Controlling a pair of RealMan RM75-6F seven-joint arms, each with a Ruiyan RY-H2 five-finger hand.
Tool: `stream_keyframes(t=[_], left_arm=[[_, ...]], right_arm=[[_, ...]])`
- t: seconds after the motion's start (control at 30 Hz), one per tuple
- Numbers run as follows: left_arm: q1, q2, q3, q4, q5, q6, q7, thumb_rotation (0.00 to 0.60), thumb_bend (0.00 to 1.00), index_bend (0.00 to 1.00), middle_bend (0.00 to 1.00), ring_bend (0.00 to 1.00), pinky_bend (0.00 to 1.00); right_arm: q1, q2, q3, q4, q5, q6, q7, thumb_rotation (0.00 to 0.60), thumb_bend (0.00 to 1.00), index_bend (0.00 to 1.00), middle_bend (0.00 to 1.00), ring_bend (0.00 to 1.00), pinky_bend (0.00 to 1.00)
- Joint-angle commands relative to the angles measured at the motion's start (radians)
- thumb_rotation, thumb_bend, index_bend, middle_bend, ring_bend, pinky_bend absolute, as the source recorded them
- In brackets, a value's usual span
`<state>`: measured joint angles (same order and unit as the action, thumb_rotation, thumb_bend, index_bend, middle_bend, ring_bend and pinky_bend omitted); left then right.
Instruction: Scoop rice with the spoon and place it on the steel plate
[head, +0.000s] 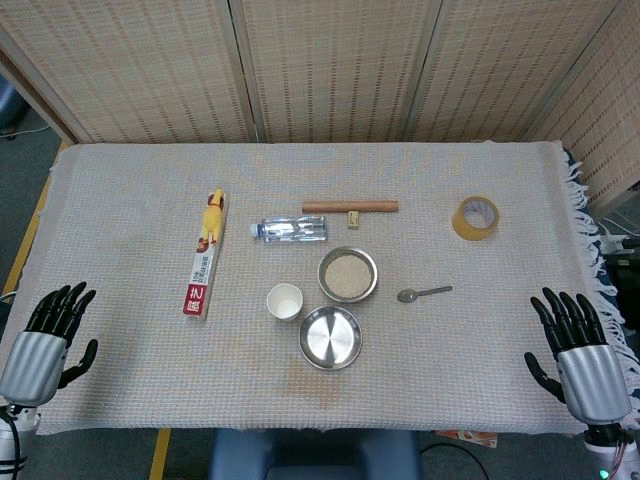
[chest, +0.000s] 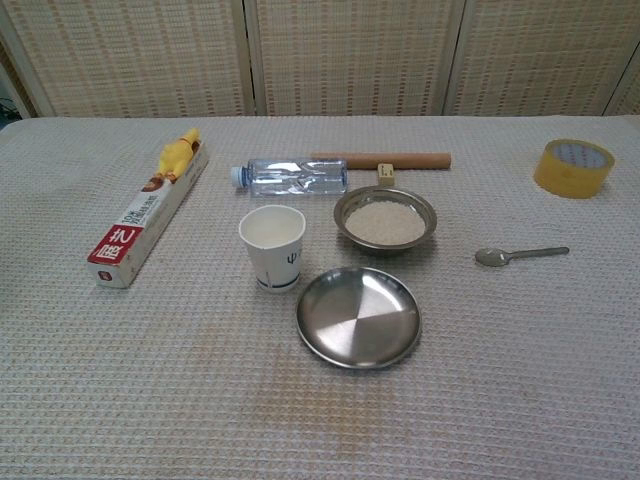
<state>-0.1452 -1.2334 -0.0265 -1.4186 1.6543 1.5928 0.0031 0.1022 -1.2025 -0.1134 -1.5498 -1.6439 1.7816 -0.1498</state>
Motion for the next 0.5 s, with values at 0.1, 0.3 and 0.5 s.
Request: stream_keyframes(t=[0.1,0.3,0.5], left_arm=[[-0.007,0.008,-0.003,-0.027,-0.022,-0.033,0.05,0.6,0.42,0.0,0.0,0.0,0.1],[-0.008,0.02,-0.002,-0.04,-0.032,-0.046,0.017,0.6,0.43,0.0,0.0,0.0,0.1],[-0.021,0.023,0.009,-0.042,-0.032,-0.083,0.021,0.6,0.43,0.0,0.0,0.0,0.1]], right_arm=[[-0.001,-0.009,0.016,0.002,0.0,-0.049,0.0,0.6,0.22,0.02,0.0,0.0,0.0],[0.066,-0.046,0.075,0.014,0.041,-0.189,-0.031,0.6,0.23,0.12,0.0,0.0,0.0],[0.199,-0.115,0.172,0.061,0.136,-0.404,-0.139,0.6,0.23,0.32,0.0,0.0,0.0]])
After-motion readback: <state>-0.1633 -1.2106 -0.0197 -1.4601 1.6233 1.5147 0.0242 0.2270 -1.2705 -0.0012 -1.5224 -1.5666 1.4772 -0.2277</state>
